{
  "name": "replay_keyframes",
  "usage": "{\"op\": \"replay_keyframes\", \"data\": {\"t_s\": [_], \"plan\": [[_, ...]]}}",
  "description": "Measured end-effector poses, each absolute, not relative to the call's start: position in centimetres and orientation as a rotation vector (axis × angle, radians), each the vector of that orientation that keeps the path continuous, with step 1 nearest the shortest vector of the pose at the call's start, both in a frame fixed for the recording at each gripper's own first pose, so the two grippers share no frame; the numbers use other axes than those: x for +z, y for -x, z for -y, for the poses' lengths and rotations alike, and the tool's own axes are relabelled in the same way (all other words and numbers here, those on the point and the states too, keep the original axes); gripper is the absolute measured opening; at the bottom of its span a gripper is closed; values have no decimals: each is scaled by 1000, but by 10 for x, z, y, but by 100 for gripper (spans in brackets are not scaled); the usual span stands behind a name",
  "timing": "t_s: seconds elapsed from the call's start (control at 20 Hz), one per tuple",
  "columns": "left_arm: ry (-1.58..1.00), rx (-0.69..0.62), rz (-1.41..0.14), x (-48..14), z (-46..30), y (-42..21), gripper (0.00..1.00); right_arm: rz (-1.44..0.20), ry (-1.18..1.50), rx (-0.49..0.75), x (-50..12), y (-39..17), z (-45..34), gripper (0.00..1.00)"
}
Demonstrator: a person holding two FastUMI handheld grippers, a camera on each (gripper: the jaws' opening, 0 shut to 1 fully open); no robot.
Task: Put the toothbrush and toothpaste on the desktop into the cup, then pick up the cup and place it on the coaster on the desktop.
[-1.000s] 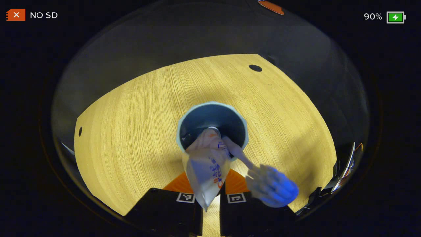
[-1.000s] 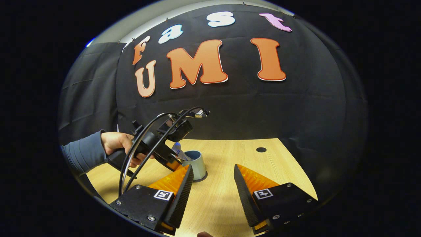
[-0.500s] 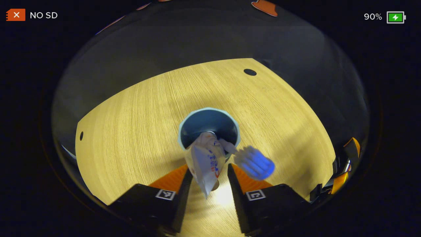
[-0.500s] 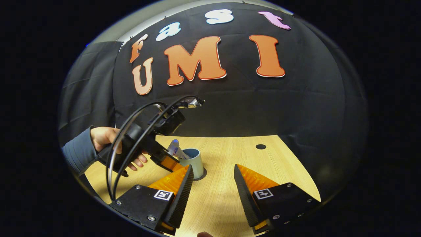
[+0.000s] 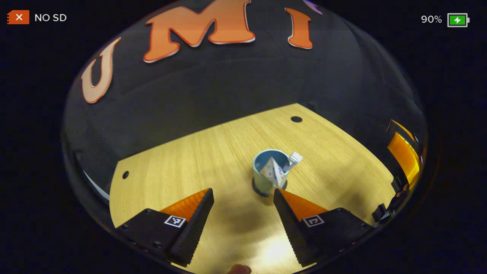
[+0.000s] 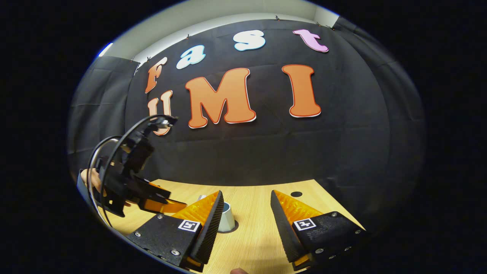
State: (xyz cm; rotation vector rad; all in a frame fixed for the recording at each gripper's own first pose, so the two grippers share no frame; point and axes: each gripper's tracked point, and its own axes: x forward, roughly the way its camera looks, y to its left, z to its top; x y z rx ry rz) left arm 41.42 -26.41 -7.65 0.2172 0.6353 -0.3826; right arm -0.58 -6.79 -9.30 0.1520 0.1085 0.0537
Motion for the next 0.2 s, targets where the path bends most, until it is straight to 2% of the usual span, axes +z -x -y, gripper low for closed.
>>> {"op": "replay_keyframes", "data": {"t_s": [0.2], "plan": [[-159,-302,-511,-52,258,-418,96,-65,-139,64,-70,-2,51,75]]}}
